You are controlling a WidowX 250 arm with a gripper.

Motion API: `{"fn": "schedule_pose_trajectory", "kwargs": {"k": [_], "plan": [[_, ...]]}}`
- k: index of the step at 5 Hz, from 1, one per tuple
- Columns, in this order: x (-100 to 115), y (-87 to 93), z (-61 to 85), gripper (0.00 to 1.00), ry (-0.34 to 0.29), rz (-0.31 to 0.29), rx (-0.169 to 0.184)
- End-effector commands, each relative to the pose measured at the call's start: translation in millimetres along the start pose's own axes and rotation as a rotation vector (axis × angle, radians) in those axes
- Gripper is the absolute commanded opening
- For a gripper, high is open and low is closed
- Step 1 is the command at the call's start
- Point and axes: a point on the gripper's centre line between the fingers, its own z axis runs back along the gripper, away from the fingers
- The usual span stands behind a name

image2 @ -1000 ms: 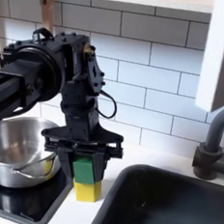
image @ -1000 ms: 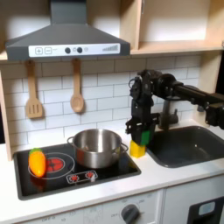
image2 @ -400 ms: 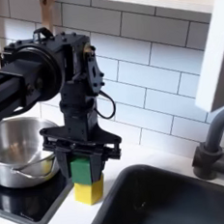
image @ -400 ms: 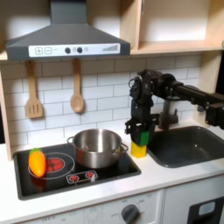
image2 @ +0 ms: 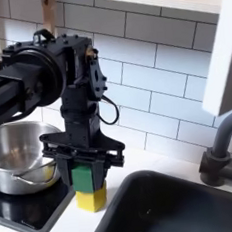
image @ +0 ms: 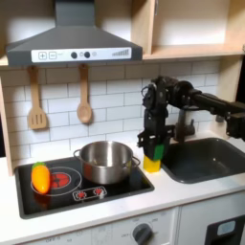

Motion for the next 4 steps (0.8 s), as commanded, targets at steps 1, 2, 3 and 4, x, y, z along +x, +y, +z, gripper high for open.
{"fn": "schedule_pose_trajectory", "kwargs": {"k": [1,2,3,4], "plan": [[-3,0.5,-3.7,1.00,0.016,0.006,0.009],[-2,2.1,-1.9,1.00,0.014,0.013,0.006],[-3,2.3,1.0,1.00,0.012,0.011,0.003],[-3,0.3,7.7,1.00,0.000,0.008,-0.001]]}}
